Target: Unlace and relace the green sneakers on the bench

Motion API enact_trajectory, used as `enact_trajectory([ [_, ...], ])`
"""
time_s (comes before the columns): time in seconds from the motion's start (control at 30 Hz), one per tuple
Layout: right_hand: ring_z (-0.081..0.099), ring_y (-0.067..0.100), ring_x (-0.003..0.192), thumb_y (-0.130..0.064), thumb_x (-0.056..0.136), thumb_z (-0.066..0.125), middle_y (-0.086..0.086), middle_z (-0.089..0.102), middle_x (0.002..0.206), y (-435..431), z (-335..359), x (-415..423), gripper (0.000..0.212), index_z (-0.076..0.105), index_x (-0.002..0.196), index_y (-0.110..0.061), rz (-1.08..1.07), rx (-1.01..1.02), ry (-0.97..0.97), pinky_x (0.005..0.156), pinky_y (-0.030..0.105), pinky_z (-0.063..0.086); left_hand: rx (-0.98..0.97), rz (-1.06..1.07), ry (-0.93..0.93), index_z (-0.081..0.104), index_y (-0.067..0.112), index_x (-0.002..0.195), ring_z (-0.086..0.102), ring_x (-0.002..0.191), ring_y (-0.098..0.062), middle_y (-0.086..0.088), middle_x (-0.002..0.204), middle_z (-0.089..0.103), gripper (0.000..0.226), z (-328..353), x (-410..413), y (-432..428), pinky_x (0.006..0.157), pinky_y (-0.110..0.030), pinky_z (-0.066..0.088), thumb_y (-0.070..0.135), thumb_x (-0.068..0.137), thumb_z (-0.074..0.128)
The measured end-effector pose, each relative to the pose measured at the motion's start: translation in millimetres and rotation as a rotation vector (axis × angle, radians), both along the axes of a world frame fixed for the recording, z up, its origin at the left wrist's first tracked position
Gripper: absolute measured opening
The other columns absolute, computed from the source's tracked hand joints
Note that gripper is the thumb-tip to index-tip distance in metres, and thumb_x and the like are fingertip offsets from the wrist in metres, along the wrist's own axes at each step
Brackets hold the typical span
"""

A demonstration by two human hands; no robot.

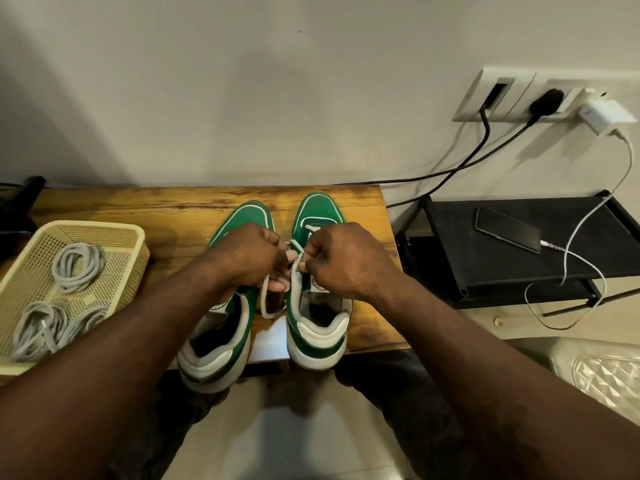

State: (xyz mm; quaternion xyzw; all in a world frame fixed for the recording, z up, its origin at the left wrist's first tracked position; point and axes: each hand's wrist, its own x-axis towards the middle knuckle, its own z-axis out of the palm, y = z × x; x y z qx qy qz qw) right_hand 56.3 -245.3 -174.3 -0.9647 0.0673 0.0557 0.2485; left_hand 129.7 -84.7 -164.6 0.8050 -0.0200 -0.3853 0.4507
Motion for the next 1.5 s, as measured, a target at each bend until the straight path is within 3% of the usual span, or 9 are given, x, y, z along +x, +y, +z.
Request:
enact_trajectory([
  [0.17,0.060,0.011,0.086,-0.038,0.082,0.083,-0.012,0.066,0.086,-8.3,1.7,0.7,0.016,0.067,0.081,-0.035,0.108,-0.020,-0.005,0.068,0.031,0.048,0.009,-0.019,-0.046,0.072,0.005,0.099,0.073,0.060,-0.019,-0.012,0.078,0.078,0.007,-3.4,-4.3,-4.0,0.055,-0.027,0.061,0.011,0.101,0.067],
  [0.3,0.043,0.022,0.113,-0.047,0.086,0.077,-0.001,0.053,0.116,-9.3,-1.2,-2.2,0.023,0.075,0.105,-0.035,0.150,-0.236,-0.004,0.083,0.039,0.048,0.072,-0.063,-0.057,0.069,0.008,0.102,0.074,0.062,-0.018,-0.014,0.089,0.076,0.008,1.5,-5.8,-9.3,0.060,-0.030,0.064,0.006,0.104,0.061],
  [0.5,0.039,0.027,0.119,-0.052,0.086,0.075,0.001,0.048,0.126,-11.8,-1.5,-1.4,0.034,0.073,0.115,-0.035,0.144,-0.285,0.071,0.088,0.042,0.050,0.565,-0.142,-0.652,0.064,0.021,0.119,0.063,0.109,-0.037,-0.009,0.126,0.056,0.020,30.1,17.6,3.0,0.085,-0.044,0.055,0.026,0.100,0.065],
  [0.63,0.040,0.025,0.115,-0.049,0.086,0.076,0.001,0.047,0.122,-12.7,0.1,-1.4,0.028,0.074,0.109,-0.035,0.118,-0.204,0.100,0.084,0.035,0.041,0.394,-0.177,-0.796,0.070,0.024,0.101,0.063,0.104,-0.031,-0.005,0.112,0.062,0.004,32.9,34.7,26.6,0.083,-0.038,0.049,0.025,0.099,0.067],
  [0.8,0.040,0.025,0.117,-0.050,0.087,0.076,0.002,0.048,0.124,-12.2,3.4,-0.6,0.031,0.073,0.113,-0.033,0.129,-0.216,0.106,0.084,0.034,0.035,0.213,-0.546,-0.734,0.077,0.036,0.107,0.062,0.094,-0.011,0.010,0.101,0.066,0.015,9.0,9.2,7.7,0.085,-0.032,0.050,0.028,0.095,0.075],
  [0.97,0.042,0.026,0.116,-0.050,0.086,0.077,0.003,0.048,0.124,-11.0,-0.9,-0.1,0.032,0.072,0.111,-0.031,0.113,-0.222,0.092,0.083,0.035,0.038,0.076,-0.300,-0.496,0.080,0.028,0.083,0.069,0.073,0.000,0.015,0.076,0.075,0.009,-4.4,5.9,-3.5,0.071,-0.022,0.051,0.021,0.085,0.086],
  [1.17,0.050,0.024,0.112,-0.048,0.083,0.080,0.001,0.054,0.120,-10.1,-1.5,1.8,0.028,0.075,0.105,-0.032,0.113,-0.230,0.047,0.084,0.036,0.048,0.025,-0.163,-0.336,0.077,0.018,0.080,0.071,0.073,-0.013,0.004,0.074,0.076,0.011,-4.2,-0.4,-5.9,0.075,-0.038,0.062,0.017,0.091,0.081],
  [1.33,0.039,0.026,0.129,-0.043,0.082,0.083,0.001,0.042,0.142,-3.4,-6.9,-3.6,0.055,0.066,0.133,-0.033,0.088,-0.265,0.044,0.088,0.040,0.052,0.234,-0.237,-0.412,0.072,0.007,0.095,0.075,0.086,-0.029,-0.012,0.089,0.075,0.008,5.9,8.5,-11.8,0.085,-0.050,0.062,0.014,0.096,0.072],
  [1.5,0.040,0.028,0.130,-0.043,0.082,0.084,0.002,0.043,0.145,2.7,-7.6,-2.5,0.060,0.062,0.137,-0.033,0.085,-0.328,0.062,0.094,0.045,0.056,0.112,-0.017,-0.255,0.064,0.004,0.095,0.079,0.077,-0.032,-0.019,0.089,0.077,0.013,23.1,9.3,-3.1,0.079,-0.051,0.066,0.010,0.105,0.060],
])
